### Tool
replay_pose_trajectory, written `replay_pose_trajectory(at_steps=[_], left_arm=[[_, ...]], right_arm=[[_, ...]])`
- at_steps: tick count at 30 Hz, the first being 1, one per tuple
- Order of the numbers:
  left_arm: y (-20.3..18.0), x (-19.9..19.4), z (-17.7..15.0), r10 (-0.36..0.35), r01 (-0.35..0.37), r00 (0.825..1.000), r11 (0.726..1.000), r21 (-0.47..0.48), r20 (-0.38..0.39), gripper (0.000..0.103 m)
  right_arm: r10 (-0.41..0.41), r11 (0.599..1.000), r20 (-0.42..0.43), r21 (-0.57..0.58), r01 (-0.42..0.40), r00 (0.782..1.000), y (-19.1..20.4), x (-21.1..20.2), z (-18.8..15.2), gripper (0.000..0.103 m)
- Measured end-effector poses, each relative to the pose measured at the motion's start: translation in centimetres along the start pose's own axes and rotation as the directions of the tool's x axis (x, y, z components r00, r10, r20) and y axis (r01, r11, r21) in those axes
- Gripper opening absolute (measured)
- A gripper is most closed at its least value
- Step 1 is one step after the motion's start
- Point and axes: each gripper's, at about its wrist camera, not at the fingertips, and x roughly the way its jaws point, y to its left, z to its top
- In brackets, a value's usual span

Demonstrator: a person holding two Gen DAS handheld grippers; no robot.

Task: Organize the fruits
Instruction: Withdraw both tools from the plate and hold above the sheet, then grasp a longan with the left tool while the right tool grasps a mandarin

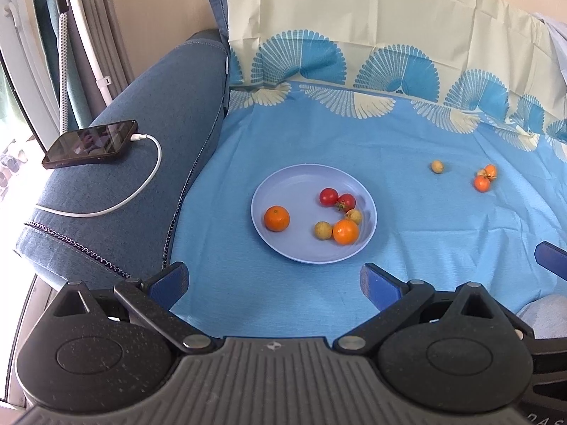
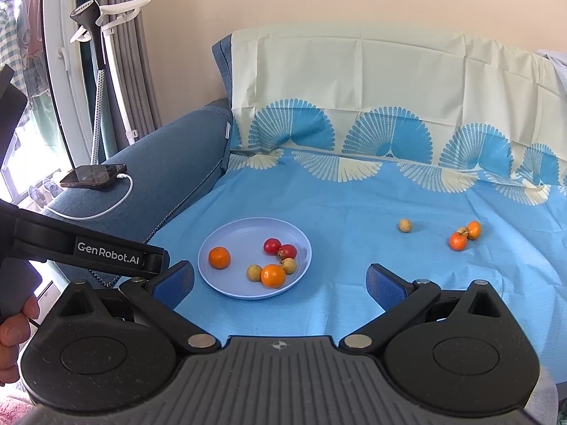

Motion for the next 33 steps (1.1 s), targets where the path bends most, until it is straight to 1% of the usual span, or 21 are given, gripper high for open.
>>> replay_pose_trajectory(at_steps=[8,20,28,33], left_arm=[[-0.2,1.1,0.4,0.003,-0.003,1.000,1.000,0.003,-0.024,0.103],[-1.2,2.2,1.6,0.004,-0.003,0.999,1.000,0.021,-0.037,0.103],[-3.2,3.5,3.4,-0.013,0.015,0.999,0.999,0.047,-0.046,0.103],[-5.5,5.0,5.1,-0.032,0.037,0.998,0.996,0.079,-0.054,0.103]], right_arm=[[0.001,1.000,-0.022,0.008,0.000,1.000,-0.4,1.1,0.1,0.102],[-0.018,0.999,-0.030,0.042,0.019,0.999,-1.8,2.2,0.1,0.102],[-0.053,0.995,-0.025,0.081,0.054,0.998,-4.0,2.9,0.3,0.102],[-0.109,0.987,-0.021,0.114,0.111,0.994,-6.5,3.8,0.3,0.102]])
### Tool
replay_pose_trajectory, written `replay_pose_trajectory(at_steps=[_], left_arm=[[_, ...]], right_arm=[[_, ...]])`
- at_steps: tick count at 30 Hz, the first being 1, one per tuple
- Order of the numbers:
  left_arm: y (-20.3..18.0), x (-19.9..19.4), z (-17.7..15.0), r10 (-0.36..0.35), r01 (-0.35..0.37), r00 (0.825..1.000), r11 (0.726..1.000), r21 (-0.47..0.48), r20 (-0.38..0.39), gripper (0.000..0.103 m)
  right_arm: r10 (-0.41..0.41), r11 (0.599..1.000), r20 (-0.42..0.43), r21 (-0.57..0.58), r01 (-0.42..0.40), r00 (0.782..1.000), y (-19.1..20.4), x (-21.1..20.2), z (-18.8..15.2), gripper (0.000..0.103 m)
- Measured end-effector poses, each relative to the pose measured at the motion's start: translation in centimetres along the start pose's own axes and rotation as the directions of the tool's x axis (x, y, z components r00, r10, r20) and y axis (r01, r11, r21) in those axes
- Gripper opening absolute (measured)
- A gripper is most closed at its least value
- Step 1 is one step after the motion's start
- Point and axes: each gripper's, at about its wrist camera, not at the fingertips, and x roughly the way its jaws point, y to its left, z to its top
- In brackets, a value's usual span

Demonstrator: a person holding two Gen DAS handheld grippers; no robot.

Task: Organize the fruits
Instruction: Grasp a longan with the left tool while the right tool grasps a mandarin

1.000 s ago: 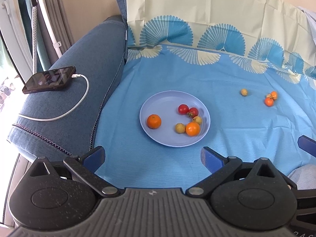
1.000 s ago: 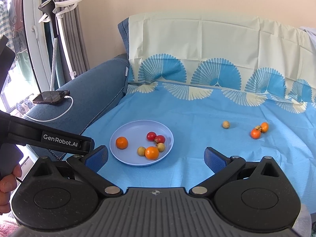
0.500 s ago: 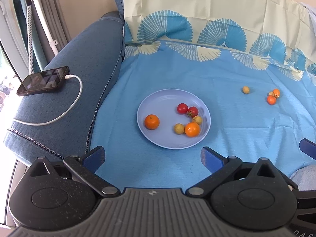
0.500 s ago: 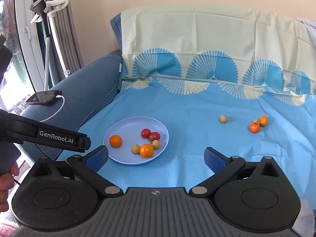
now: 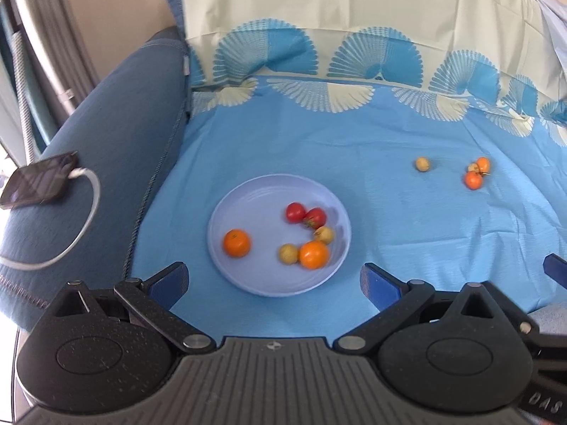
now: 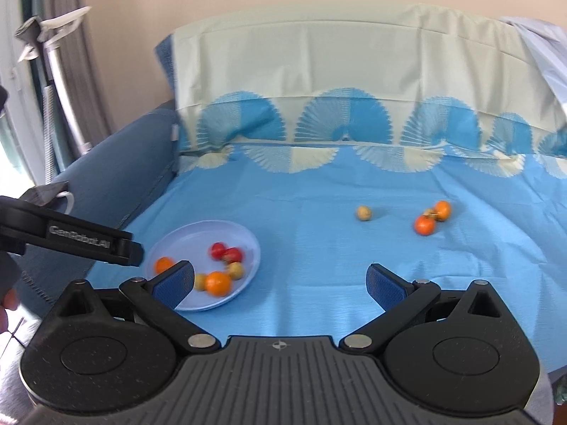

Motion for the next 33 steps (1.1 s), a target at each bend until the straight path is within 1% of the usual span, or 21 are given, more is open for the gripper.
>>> replay_pose_trajectory(at_steps=[3,5,7,10,14,17,19,21,22,26,28,29,30,33], left_arm=[[-1.8,1.7,1.8,-0.023,0.023,1.000,0.999,0.022,-0.016,0.103],[-3.4,2.9,3.2,-0.031,0.032,0.999,0.998,0.048,-0.019,0.103],[-5.3,4.6,4.8,-0.054,0.056,0.998,0.995,0.078,-0.028,0.103],[-8.3,7.9,7.1,-0.069,0.073,0.997,0.990,0.118,-0.040,0.103],[-12.9,13.8,10.1,-0.096,0.102,0.994,0.979,0.177,-0.042,0.103],[-16.1,18.6,12.0,-0.101,0.112,0.993,0.971,0.210,-0.067,0.103],[-18.2,21.7,13.1,-0.096,0.114,0.991,0.967,0.229,-0.090,0.103],[-19.8,24.2,13.9,-0.117,0.143,0.985,0.962,0.233,-0.124,0.103],[-20.4,25.5,14.2,-0.122,0.152,0.982,0.962,0.227,-0.141,0.103],[-22.4,29.9,15.1,-0.136,0.181,0.970,0.959,0.220,-0.201,0.103],[-23.3,31.5,15.3,-0.139,0.196,0.962,0.951,0.238,-0.236,0.103],[-23.8,32.1,15.2,-0.130,0.192,0.961,0.949,0.251,-0.245,0.103],[-24.0,32.5,15.2,-0.125,0.188,0.962,0.947,0.259,-0.243,0.103],[-24.2,32.6,15.4,-0.135,0.194,0.963,0.949,0.248,-0.235,0.103]], right_arm=[[-0.062,0.998,0.011,0.033,0.061,0.998,-2.3,1.2,0.4,0.102],[-0.106,0.993,0.013,0.060,0.105,0.994,-4.2,2.2,0.7,0.102],[-0.151,0.985,0.014,0.085,0.150,0.988,-6.2,3.3,1.0,0.102],[-0.218,0.970,0.012,0.116,0.215,0.976,-9.4,5.8,1.6,0.102],[-0.291,0.944,-0.008,0.161,0.288,0.957,-14.1,10.5,2.4,0.102],[-0.313,0.935,-0.045,0.160,0.316,0.949,-17.1,15.0,2.7,0.102],[-0.327,0.934,-0.090,0.120,0.336,0.941,-18.5,18.4,2.6,0.102],[-0.338,0.934,-0.136,0.074,0.350,0.931,-19.6,21.6,2.5,0.102],[-0.335,0.935,-0.148,0.071,0.348,0.930,-20.2,22.9,2.4,0.102],[-0.279,0.951,-0.185,0.082,0.298,0.942,-21.8,27.0,2.3,0.102],[-0.273,0.953,-0.191,0.077,0.292,0.943,-22.3,28.5,2.1,0.102],[-0.273,0.953,-0.196,0.076,0.293,0.942,-22.5,29.2,2.1,0.102],[-0.276,0.952,-0.203,0.077,0.297,0.939,-22.6,29.8,2.0,0.102],[-0.290,0.952,-0.175,0.051,0.303,0.941,-22.4,30.4,1.8,0.102]])
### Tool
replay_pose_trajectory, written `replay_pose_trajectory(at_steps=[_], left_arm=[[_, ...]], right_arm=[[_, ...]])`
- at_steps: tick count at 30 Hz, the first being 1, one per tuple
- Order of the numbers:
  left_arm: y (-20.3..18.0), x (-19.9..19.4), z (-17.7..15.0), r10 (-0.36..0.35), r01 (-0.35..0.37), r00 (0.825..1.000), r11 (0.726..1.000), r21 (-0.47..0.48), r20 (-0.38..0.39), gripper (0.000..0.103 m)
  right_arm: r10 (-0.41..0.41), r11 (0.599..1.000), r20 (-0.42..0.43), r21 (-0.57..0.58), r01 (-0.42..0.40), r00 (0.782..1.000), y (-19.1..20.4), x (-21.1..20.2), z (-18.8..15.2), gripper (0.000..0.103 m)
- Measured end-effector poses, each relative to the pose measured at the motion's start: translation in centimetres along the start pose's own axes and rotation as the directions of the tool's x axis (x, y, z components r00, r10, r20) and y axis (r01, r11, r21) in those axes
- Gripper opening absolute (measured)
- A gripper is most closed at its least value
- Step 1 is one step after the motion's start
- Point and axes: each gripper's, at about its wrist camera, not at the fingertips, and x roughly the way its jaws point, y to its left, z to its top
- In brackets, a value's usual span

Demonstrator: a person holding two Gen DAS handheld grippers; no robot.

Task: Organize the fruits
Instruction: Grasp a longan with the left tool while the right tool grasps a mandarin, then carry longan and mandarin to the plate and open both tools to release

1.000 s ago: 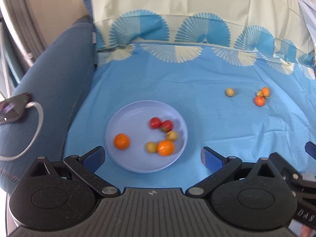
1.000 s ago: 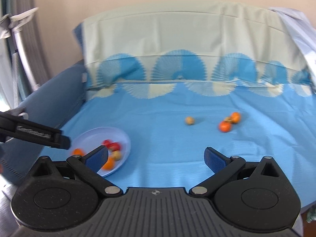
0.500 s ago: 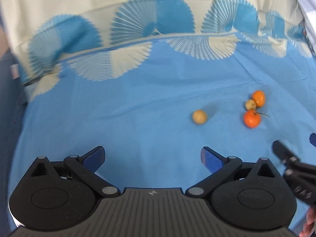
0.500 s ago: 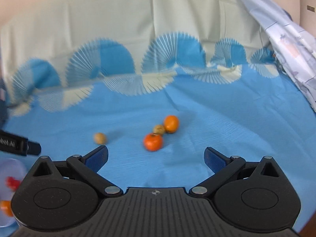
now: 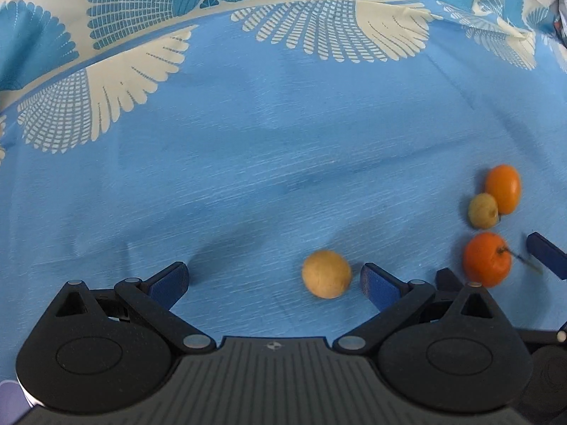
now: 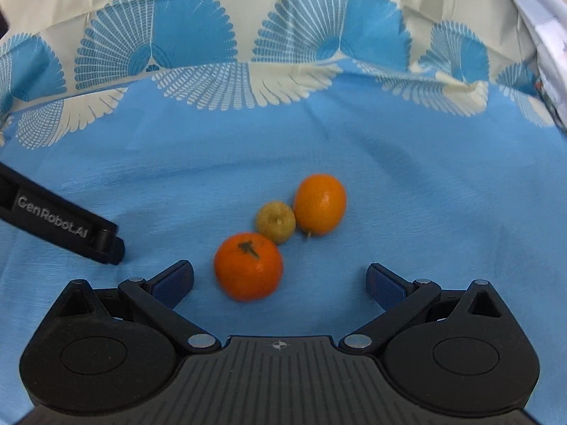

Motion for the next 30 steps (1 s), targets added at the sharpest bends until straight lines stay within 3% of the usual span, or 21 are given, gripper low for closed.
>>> replay_pose_trajectory(at_steps=[1,2,3,4,5,9,15,30], left_arm=[[-0.1,-0.2,0.0,-0.003,0.003,1.000,1.000,0.002,0.011,0.093],[-0.2,-0.5,-0.2,-0.013,0.012,1.000,1.000,0.013,0.027,0.080],[-0.4,-0.9,-0.2,-0.043,0.042,0.998,0.999,0.029,0.035,0.058],[-0.5,-1.4,-0.4,-0.055,0.054,0.998,0.998,0.039,0.038,0.030],[-0.7,-1.5,-0.3,-0.047,0.046,0.998,0.998,0.044,0.034,0.029],[-0.5,-2.6,-1.1,-0.044,0.043,0.999,0.998,0.040,0.031,0.029],[0.2,-7.5,-3.6,-0.041,0.039,0.994,0.999,0.021,0.097,0.029],[5.7,-20.4,-13.8,-0.014,0.029,0.984,0.996,-0.083,0.177,0.029]], right_arm=[[0.001,1.000,0.012,-0.007,-0.001,1.000,0.1,-0.1,-0.1,0.101],[0.008,1.000,0.021,-0.017,-0.007,1.000,0.0,-0.2,-0.1,0.094],[0.027,0.999,0.033,-0.027,-0.026,0.999,0.0,-0.4,-0.2,0.085],[0.050,0.998,0.045,-0.042,-0.048,0.998,0.2,-0.8,-0.2,0.059],[0.058,0.996,0.050,-0.065,-0.055,0.997,0.6,-1.2,-0.2,0.039],[0.021,0.997,0.031,-0.075,-0.018,0.999,1.2,-2.1,-0.3,0.039],[0.032,0.999,0.047,-0.041,-0.030,0.998,0.8,-6.4,-0.8,0.039],[0.161,0.984,0.116,-0.091,-0.151,0.980,5.7,-21.1,-3.8,0.039]])
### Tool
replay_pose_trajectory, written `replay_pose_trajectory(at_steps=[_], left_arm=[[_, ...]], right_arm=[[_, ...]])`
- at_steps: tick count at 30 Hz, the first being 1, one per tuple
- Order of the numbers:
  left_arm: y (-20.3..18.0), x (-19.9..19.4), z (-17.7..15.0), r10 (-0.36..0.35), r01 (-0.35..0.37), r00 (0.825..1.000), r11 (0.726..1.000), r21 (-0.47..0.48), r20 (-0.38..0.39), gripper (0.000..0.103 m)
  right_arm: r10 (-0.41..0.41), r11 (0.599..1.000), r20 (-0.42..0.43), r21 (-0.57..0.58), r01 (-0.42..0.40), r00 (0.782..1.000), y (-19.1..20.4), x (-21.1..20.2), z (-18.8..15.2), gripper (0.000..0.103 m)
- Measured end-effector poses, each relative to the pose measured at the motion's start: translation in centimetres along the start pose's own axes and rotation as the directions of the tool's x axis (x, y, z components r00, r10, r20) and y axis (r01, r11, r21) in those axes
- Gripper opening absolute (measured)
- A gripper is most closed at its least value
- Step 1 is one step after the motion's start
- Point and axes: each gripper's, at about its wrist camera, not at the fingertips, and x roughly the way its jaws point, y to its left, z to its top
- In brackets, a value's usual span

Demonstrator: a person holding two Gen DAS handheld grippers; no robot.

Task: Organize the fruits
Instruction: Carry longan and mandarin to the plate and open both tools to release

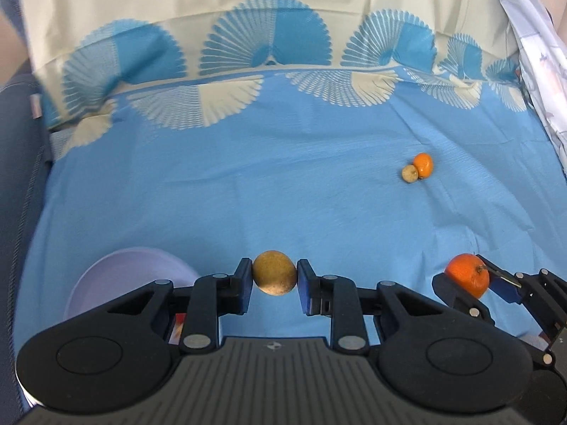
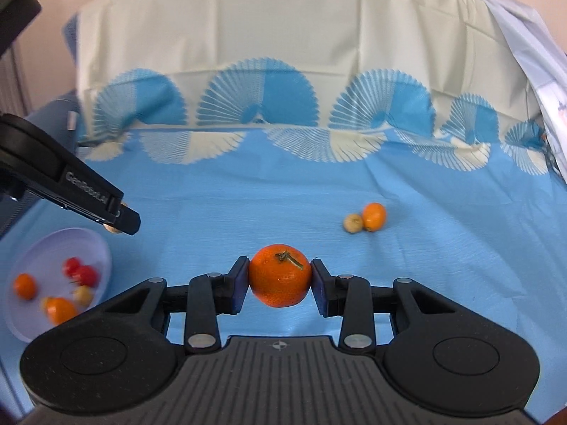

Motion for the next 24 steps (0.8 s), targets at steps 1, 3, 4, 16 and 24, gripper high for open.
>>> replay_pose_trajectory(at_steps=[1,3,4,16,24], left_arm=[[0.4,-0.9,-0.5,0.003,-0.003,1.000,1.000,-0.005,0.005,0.029],[1.4,-2.8,-1.8,0.009,-0.009,1.000,1.000,-0.015,0.017,0.029],[1.9,-3.6,-2.5,0.011,-0.010,1.000,1.000,-0.021,0.021,0.029],[7.2,-13.0,-10.0,0.056,-0.046,0.996,0.991,-0.125,0.073,0.029],[9.6,-17.0,-14.2,0.065,-0.049,0.994,0.983,-0.178,0.086,0.029]], right_arm=[[0.011,1.000,0.002,-0.008,-0.011,1.000,0.6,-0.8,0.0,0.039],[0.037,0.999,0.005,-0.019,-0.036,0.999,1.8,-2.4,0.0,0.039],[0.052,0.998,0.006,-0.026,-0.051,0.999,2.4,-3.2,-0.1,0.039],[0.201,0.971,0.047,-0.138,-0.193,0.978,9.0,-11.6,-1.3,0.039],[0.277,0.940,0.049,-0.220,-0.260,0.960,12.1,-15.9,-3.2,0.039]])
